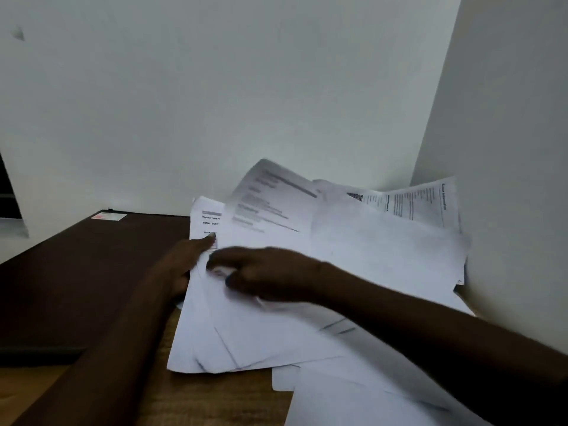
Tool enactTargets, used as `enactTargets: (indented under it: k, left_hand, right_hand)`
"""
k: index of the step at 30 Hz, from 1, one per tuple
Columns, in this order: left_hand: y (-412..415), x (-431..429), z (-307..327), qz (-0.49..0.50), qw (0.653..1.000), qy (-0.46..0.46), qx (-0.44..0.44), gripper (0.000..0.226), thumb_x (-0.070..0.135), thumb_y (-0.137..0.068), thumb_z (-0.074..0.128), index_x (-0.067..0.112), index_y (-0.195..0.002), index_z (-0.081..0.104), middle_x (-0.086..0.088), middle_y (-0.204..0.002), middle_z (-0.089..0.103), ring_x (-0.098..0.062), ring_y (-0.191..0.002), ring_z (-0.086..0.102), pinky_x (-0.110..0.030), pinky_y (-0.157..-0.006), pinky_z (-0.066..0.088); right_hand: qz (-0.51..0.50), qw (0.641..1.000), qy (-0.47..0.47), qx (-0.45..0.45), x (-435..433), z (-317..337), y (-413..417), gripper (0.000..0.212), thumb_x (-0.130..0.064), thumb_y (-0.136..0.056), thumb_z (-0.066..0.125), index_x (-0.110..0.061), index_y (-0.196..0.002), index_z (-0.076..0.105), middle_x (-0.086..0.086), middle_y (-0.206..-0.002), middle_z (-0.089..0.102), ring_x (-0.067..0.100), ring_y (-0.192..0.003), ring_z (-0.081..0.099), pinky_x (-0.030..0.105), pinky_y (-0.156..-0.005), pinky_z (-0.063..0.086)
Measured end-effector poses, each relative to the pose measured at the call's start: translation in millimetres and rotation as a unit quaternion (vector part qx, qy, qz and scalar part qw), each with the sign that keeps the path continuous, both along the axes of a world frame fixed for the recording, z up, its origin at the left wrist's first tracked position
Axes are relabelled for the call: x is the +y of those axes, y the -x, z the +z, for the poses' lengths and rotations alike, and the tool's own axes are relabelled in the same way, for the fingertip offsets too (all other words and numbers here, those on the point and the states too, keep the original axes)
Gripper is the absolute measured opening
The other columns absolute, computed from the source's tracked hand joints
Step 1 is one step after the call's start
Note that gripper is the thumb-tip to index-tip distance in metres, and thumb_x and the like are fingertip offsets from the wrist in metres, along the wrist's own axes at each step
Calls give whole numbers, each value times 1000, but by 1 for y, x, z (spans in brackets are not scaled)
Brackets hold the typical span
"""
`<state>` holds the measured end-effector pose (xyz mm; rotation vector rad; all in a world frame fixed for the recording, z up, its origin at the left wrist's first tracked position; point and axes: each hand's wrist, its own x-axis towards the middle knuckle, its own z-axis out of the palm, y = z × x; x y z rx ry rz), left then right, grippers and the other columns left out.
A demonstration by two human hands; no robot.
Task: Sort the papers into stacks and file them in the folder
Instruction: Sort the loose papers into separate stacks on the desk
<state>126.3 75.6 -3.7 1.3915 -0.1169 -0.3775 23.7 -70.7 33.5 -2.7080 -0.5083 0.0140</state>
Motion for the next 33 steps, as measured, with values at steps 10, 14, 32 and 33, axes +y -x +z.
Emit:
enactTargets:
  k: [10, 14, 32, 33]
  left_hand:
    - [0, -9, -3, -15, 996, 92, -8, 36, 45, -101, 45, 16, -106, 67, -4, -102, 77, -17, -83, 74, -33, -73, 55]
    - [-4, -1, -9, -29, 999, 39, -10, 35, 4, -98, 52, -1, -133, 55, -21, -126, 64, -31, -93, 69, -38, -69, 59]
    - [43, -30, 96, 54, 941, 111, -316, 30, 6, -89, 67, 7, -119, 66, -8, -109, 74, -24, -99, 71, -39, -89, 56]
    - [49, -32, 112, 70, 925, 106, -357, 33, 7, -88, 68, 7, -121, 64, -6, -111, 72, -20, -100, 71, -34, -88, 56]
  right_hand:
    - [62, 998, 19, -6, -6, -37, 12, 47, -22, -94, 49, -37, -138, 48, -31, -76, 58, -8, -65, 55, 16, -61, 38]
    - [130, 963, 96, -216, -10, -48, 12, 41, 5, -85, 47, -10, -122, 57, 5, -145, 47, 28, -119, 55, 37, -89, 50]
    - [-152, 814, -556, -71, -116, 42, 17, 18, -12, -95, 58, -4, -110, 64, 10, -97, 74, 21, -82, 71, 32, -72, 60]
    - [-143, 807, -560, -118, -112, 56, 21, 15, -11, -95, 58, -7, -108, 64, 8, -96, 74, 19, -82, 71, 31, -73, 60]
